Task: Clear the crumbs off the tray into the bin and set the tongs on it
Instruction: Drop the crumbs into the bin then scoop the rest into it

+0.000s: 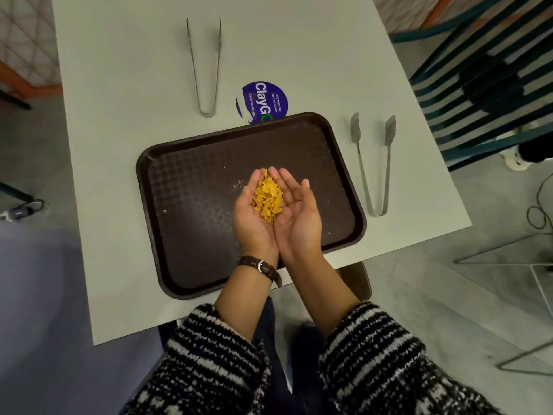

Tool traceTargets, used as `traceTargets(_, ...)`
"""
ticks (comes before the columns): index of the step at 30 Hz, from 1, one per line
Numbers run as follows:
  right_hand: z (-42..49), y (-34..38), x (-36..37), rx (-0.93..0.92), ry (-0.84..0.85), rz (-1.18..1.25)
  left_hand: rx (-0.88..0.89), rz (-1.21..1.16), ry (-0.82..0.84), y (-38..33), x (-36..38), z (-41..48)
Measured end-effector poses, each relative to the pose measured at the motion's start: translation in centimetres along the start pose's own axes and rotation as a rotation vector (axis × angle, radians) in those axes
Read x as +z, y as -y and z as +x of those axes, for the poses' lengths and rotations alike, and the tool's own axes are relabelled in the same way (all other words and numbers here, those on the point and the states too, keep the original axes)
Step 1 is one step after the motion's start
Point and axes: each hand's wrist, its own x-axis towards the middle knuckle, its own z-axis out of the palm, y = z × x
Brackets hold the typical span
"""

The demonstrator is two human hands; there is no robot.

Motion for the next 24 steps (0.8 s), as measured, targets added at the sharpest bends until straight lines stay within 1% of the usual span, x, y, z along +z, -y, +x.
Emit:
traceTargets(5, -2.4, 2.5, -2.4, -0.067, 0.06, 0.025, 0.018, 0.004, 0.07, 3.2, 0.6, -2.3)
traceTargets(8, -4.4, 4.5, -5.3, -0.107, 0.084, 0.062, 0.033, 0.009, 0.124, 6.9, 0.2, -3.9)
traceTargets(11, -6.9, 6.5, -9.4, -0.127, 0.066, 0.079, -0.007, -0.007, 0.146, 11.3, -0.4, -6.5)
traceTargets(15, -10.3, 9.1, -16.1, -0.137, -0.018, 0.11, -0.069, 0.023, 0.128, 18.2, -1.8, -10.5)
traceTargets(18, -12.3, 10.6, -21.5, -0.175, -0.103, 0.137, -0.126, 0.115, 0.104, 23.5, -3.2, -12.5)
traceTargets(21, -12.8, 11.1, -26.8, -0.201, -0.205, 0.142, -0.193, 0.236, 0.087, 28.3, -5.1, -12.6)
traceTargets(24, -11.3, 10.8, -31.9, -0.225, -0.295, 0.141, -0.275, 0.316, 0.032, 32.6, -7.4, -10.6)
